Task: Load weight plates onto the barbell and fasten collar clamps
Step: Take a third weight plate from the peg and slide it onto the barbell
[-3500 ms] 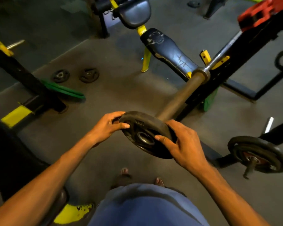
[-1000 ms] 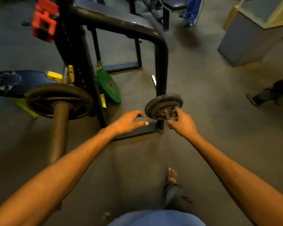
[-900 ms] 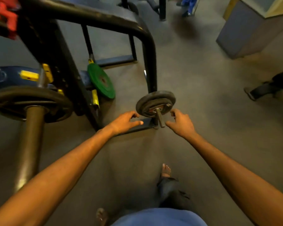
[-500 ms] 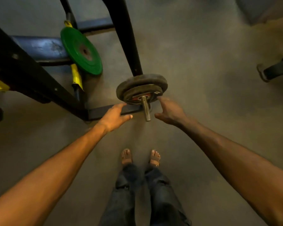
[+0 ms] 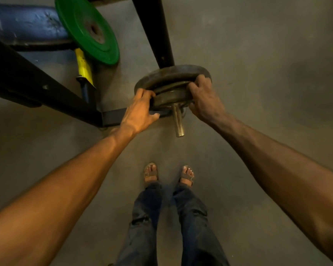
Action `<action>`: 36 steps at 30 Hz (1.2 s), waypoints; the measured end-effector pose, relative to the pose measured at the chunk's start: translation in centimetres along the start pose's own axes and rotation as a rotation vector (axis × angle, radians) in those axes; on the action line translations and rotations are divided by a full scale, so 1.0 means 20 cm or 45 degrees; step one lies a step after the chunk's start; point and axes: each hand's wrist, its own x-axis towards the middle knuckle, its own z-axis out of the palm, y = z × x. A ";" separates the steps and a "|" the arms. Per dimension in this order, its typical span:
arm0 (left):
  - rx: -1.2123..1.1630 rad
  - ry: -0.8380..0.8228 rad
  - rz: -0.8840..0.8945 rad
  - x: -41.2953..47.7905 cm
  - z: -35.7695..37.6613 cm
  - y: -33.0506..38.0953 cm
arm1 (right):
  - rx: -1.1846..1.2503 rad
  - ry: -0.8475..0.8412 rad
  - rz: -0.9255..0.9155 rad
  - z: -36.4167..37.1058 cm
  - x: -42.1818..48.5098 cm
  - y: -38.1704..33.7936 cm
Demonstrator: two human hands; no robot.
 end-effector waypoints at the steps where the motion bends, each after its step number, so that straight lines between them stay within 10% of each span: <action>1: 0.020 -0.012 0.006 0.00 0.01 -0.01 | -0.009 -0.001 -0.008 0.01 0.01 0.01; 22: 0.050 -0.320 -0.029 -0.75 0.20 0.03 | 0.171 -0.559 -0.059 0.00 -0.69 -0.13; 36: -0.236 0.276 -0.139 -2.48 -0.40 -0.15 | 0.280 -0.401 -0.625 -0.35 -1.43 -1.33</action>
